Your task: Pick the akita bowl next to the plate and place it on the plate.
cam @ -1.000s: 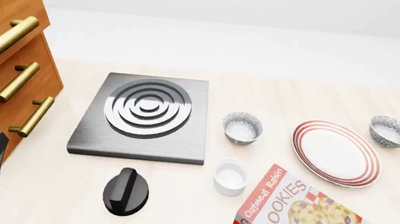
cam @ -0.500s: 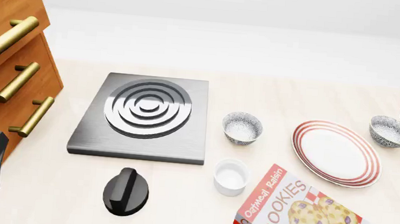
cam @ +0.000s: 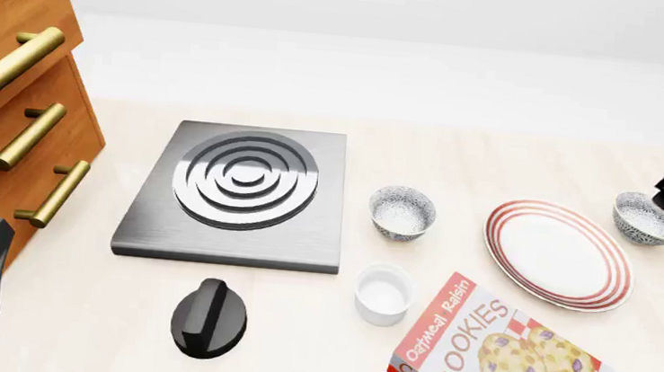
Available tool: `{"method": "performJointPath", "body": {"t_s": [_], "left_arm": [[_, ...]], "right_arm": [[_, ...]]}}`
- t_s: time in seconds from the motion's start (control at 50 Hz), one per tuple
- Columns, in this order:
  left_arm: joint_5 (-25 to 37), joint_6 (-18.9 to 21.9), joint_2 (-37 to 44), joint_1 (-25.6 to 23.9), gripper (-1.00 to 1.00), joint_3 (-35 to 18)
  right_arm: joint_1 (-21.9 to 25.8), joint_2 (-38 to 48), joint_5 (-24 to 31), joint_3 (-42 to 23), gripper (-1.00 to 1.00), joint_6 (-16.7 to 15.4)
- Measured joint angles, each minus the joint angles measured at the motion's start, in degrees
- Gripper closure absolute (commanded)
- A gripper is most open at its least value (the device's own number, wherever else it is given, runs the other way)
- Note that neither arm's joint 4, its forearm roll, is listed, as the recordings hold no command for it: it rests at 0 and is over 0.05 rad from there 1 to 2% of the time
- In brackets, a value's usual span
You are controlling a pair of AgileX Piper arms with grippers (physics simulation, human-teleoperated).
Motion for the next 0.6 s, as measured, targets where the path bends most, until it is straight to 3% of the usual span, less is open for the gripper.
{"method": "performJointPath", "body": {"t_s": [0.6], "left_arm": [[0.0,0.0,0.0,0.0,-1.0,0.0]], "right_arm": [[-0.3,4.4,1.8,-1.3,-1.0,5.0]]}}
